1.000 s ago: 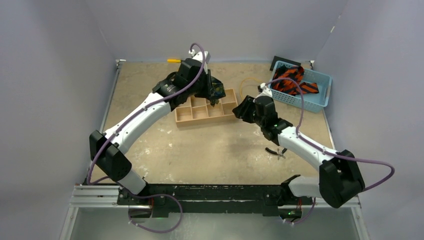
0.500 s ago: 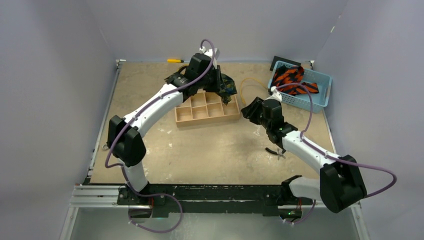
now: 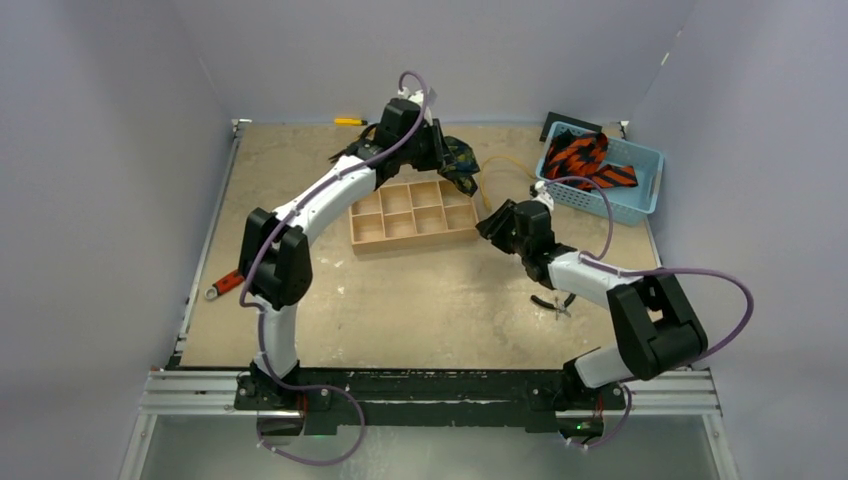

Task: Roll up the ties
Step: Place the tie in the storage box.

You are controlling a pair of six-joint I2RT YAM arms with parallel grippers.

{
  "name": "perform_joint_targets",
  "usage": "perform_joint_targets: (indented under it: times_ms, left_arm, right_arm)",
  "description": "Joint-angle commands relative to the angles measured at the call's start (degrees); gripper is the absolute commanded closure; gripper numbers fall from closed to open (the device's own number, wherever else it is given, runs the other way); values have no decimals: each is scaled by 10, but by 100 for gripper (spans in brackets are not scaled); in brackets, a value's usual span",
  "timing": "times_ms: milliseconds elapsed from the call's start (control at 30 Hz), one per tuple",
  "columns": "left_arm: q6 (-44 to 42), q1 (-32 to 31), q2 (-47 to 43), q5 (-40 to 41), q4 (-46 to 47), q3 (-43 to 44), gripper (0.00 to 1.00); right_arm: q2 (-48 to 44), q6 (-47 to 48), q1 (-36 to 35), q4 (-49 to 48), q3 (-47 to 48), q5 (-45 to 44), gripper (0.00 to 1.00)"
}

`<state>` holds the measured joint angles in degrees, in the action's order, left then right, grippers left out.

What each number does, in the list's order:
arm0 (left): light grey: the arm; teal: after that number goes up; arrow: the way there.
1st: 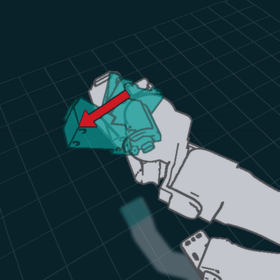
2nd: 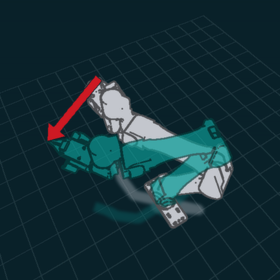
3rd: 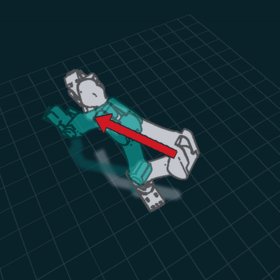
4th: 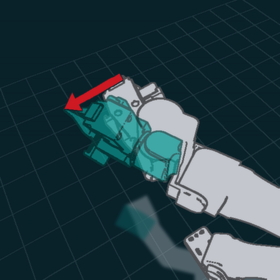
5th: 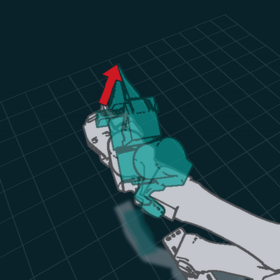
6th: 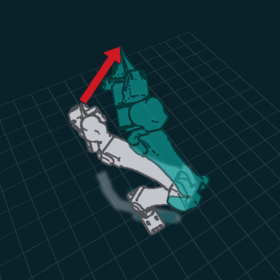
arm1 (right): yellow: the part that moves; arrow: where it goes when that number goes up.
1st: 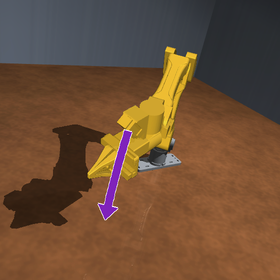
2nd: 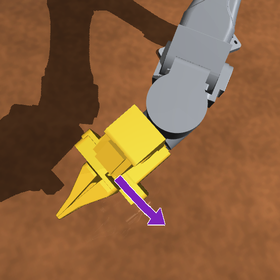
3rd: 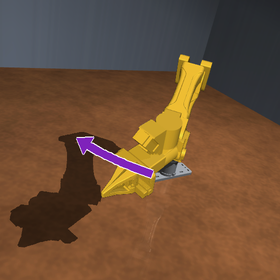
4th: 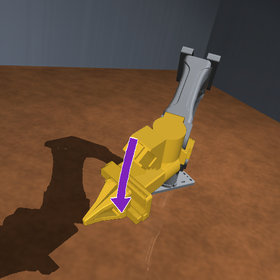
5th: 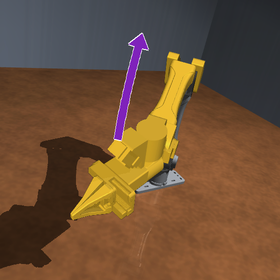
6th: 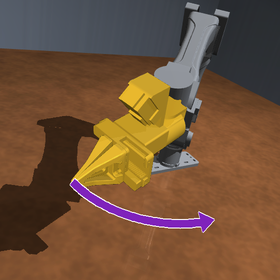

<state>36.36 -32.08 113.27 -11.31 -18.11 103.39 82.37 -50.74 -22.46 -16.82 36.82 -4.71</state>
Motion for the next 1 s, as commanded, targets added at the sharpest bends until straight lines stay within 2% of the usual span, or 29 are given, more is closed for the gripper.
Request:
perform_joint_targets:
  times_ms: [0,200,333,767,967]
  left_arm:
    - [12,35,5,-28,50,-14,100]
    - [4,83,-14,-40,51,-72,100]
    - [-29,92,-11,-20,6,-66,100]
    - [-103,86,79,92,-174,45,100]
    - [-131,61,131,160,-244,142,100]
  right_arm:
    - [3,-14,1,-53,24,15,54]
    - [19,10,0,-68,35,9,54]
    - [39,10,1,-70,43,10,54]
    - [61,21,0,-49,59,-8,54]
    - [74,28,-4,-32,73,-24,55]
